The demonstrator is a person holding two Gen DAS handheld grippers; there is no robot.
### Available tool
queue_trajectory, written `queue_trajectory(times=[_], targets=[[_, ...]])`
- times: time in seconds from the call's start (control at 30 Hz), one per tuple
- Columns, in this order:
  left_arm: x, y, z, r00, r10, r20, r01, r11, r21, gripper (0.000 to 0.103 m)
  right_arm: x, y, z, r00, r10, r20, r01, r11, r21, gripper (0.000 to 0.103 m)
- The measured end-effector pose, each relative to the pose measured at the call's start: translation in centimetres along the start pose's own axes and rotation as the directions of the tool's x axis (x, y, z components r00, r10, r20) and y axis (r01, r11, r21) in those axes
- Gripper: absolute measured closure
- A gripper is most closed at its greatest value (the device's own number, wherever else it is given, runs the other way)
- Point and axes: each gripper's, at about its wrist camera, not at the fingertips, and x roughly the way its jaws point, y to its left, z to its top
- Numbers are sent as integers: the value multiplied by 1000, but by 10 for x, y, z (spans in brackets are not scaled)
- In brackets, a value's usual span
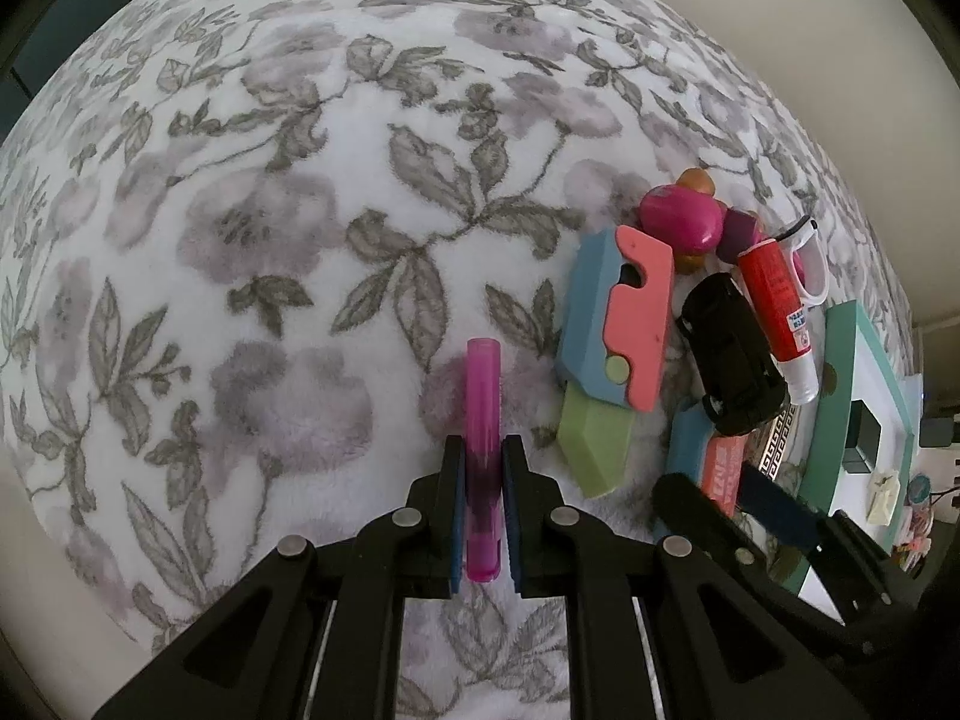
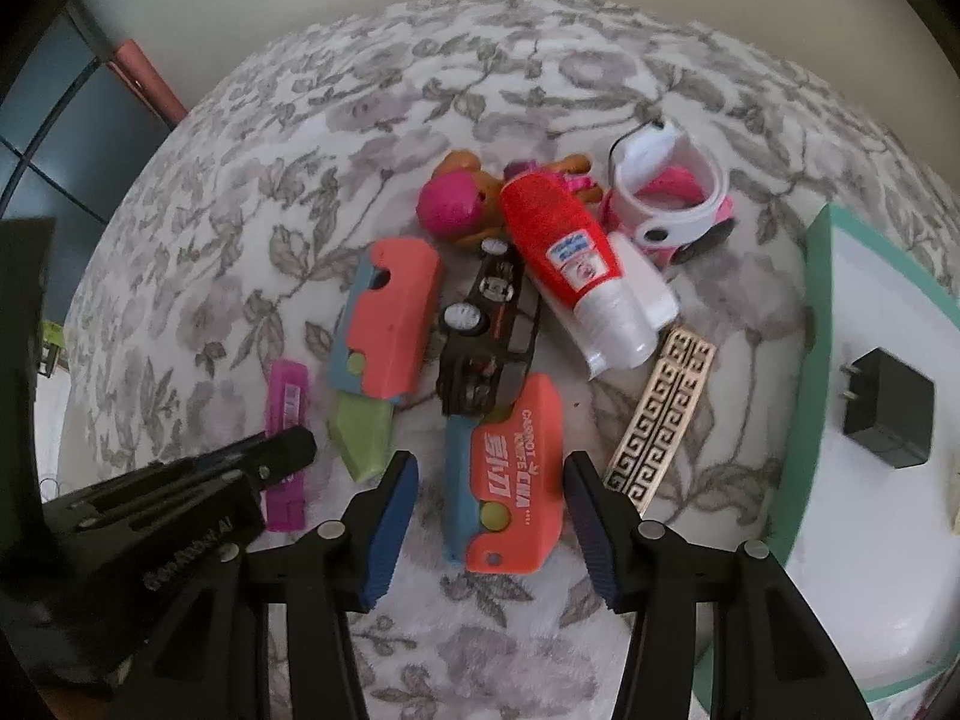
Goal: Organize rigid objects
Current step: 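Grasp the pink glue stick with the left gripper while the right gripper grasps the orange carrot knife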
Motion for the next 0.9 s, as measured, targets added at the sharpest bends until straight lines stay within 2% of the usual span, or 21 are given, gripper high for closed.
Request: queue_trajectory(times=[0.2,0.57,0.67,0.9], targets=[[0,0,-1,1000,9,4,-9,1000,5,91,10,3,0,1000,-15,-17,15,1000,-5,54],[1,-8,1,999,45,25,-46,998,32,91,26,34,0,989,-145,18,146,983,-113,55],[1,-10,2,998,51,25,-52,998,37,91,28,36,-1,990,-141,28,143,984,-107,55],[3,-29,4,993,113,43,-116,990,84,91,23,32,-13,991,-132,35,134,988,-74,56]])
